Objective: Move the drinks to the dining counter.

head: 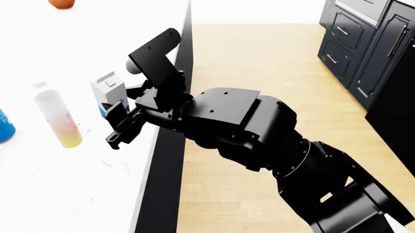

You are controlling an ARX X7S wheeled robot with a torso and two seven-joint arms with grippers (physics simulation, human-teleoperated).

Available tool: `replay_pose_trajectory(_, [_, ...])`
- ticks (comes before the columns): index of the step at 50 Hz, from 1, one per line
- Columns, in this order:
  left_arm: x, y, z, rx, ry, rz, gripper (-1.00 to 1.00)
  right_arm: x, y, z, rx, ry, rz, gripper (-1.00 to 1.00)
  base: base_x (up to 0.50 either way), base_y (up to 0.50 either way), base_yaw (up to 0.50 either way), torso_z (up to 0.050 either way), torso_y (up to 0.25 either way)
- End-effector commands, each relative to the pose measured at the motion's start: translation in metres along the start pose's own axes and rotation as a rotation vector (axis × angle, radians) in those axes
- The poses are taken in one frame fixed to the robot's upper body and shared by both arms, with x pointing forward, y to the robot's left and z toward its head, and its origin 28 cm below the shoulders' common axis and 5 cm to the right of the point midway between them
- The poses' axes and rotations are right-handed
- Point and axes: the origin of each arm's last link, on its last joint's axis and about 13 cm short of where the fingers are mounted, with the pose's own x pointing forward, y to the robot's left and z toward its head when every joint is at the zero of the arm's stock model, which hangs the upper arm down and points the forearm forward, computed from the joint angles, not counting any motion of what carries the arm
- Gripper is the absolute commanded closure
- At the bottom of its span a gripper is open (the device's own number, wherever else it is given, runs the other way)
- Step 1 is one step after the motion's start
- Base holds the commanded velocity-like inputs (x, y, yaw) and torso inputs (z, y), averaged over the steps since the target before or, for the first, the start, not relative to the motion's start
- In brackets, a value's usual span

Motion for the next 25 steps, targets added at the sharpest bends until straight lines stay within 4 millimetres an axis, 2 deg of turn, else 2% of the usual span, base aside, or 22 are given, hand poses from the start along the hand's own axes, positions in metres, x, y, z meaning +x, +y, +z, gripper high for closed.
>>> replay_pose_trajectory(1, [-0.0009, 0.0007, -0.0007, -0.001, 0.002, 0.003, -1.00, 0.0017, 0.0006, 0.0038, 0.003, -0.019, 0.017, 1.00, 0.00, 0.00, 0.00, 0.000, 0.000])
replay_pose_trajectory(25, [0.0000, 0.0002, -0.0022, -0.002, 0.005, 0.001, -1.00, 0.0052, 0.0008, -0.0035, 0.013, 0.020, 0.035, 1.00, 0.00, 0.00, 0.00, 0.000, 0.001])
